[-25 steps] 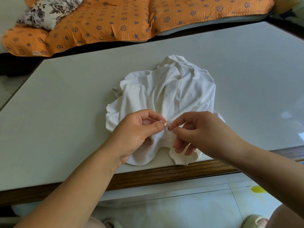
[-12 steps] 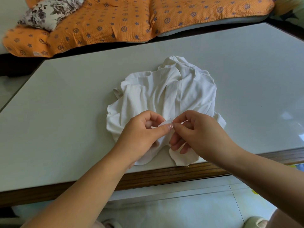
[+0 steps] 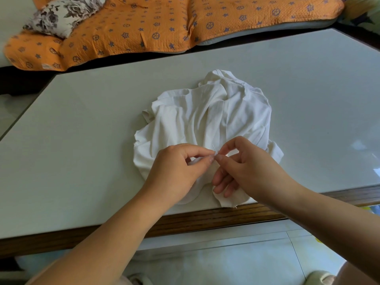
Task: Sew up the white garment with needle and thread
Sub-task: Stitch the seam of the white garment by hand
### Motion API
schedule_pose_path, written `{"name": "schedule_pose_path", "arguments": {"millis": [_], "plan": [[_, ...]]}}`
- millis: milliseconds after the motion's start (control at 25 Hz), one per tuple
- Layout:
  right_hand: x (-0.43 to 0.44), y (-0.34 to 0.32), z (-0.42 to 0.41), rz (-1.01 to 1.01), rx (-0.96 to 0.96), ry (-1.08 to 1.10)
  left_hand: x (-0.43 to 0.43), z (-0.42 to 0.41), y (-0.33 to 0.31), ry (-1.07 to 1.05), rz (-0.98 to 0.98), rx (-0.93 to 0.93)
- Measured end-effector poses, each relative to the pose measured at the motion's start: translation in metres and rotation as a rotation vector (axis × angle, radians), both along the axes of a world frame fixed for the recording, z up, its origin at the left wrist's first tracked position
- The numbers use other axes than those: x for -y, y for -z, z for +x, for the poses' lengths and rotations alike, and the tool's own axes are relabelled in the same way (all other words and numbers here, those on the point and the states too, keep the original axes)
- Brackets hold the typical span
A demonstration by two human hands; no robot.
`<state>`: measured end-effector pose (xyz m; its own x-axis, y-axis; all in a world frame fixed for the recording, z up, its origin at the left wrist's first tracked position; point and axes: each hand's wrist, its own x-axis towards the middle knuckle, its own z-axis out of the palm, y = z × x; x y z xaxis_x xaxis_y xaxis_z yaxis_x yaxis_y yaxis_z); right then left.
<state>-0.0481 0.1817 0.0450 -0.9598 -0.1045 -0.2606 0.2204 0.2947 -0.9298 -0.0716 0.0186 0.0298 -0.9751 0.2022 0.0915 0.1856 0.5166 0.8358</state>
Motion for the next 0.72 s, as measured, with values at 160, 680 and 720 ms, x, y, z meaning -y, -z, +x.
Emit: {"name": "schedule_pose_path", "arguments": {"millis": [160, 680, 720], "plan": [[-0.001, -0.004, -0.001, -0.012, -0.007, -0.010, 0.000, 0.000, 0.004, 0.041, -0.039, -0.035], [-0.014, -0.007, -0.018, 0.084, -0.072, 0.202, 0.001, -0.002, 0.001, 0.046, -0.058, -0.003], [-0.016, -0.009, -0.021, -0.031, -0.049, 0.230, 0.001, -0.002, 0.000, 0.043, -0.047, 0.016]]}}
